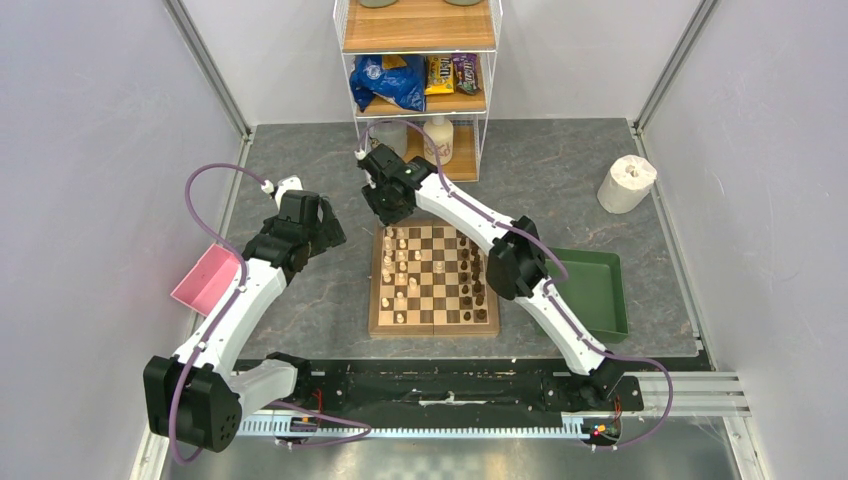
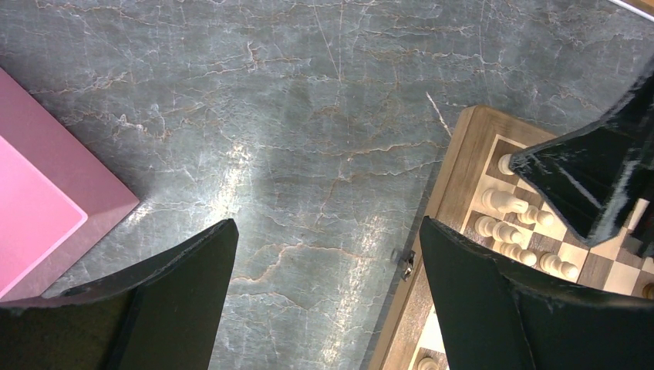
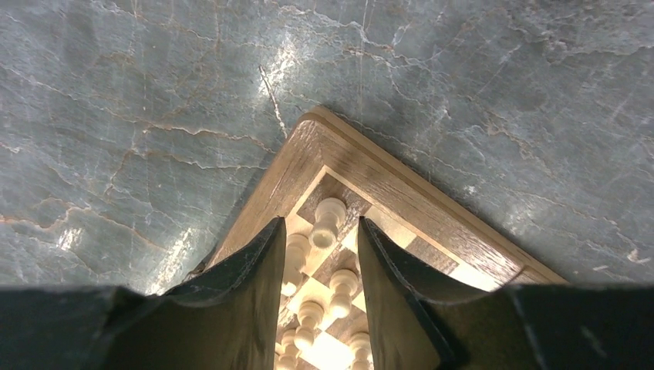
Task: Set up the chess pieces on the board
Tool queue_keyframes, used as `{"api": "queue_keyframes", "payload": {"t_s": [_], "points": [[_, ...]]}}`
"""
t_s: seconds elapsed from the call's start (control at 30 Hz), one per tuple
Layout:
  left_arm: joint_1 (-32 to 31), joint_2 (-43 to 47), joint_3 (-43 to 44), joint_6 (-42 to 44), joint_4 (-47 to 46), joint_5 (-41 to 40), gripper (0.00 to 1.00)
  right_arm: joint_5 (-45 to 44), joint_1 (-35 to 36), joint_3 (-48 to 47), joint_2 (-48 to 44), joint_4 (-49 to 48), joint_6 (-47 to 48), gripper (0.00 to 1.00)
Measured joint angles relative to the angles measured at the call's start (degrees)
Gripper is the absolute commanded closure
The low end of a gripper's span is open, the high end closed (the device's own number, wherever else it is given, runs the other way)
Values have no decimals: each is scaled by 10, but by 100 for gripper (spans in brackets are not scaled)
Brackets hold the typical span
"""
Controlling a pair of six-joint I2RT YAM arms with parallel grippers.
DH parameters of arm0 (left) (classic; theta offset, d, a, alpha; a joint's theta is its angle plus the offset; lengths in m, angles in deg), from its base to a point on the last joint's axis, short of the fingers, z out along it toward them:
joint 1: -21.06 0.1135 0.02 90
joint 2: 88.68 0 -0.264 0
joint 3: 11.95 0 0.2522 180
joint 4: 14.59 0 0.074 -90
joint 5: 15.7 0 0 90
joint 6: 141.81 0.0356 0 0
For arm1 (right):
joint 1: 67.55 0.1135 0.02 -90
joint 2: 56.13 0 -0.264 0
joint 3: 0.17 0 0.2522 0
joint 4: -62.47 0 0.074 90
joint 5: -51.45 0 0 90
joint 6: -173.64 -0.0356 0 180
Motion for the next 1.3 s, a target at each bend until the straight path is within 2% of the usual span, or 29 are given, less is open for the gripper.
{"api": "queue_keyframes", "payload": {"t_s": [0.1,0.43,0.63,0.97,1.3], "points": [[0,0,0,0,0,0,5,-2,-5,15,-19,-5,-1,53],[1,0,0,0,0,-1,5,-17,-35,160,-149,-36,-14,53],[1,0,0,0,0,-1,5,-17,-36,199,-161,-41,-19,54],[1,1,0,0,2,-1,5,9,-36,173,-141,-43,-31,51],[1,1,0,0,3,-1,5,23,-36,143,-96,-44,-35,56]]}}
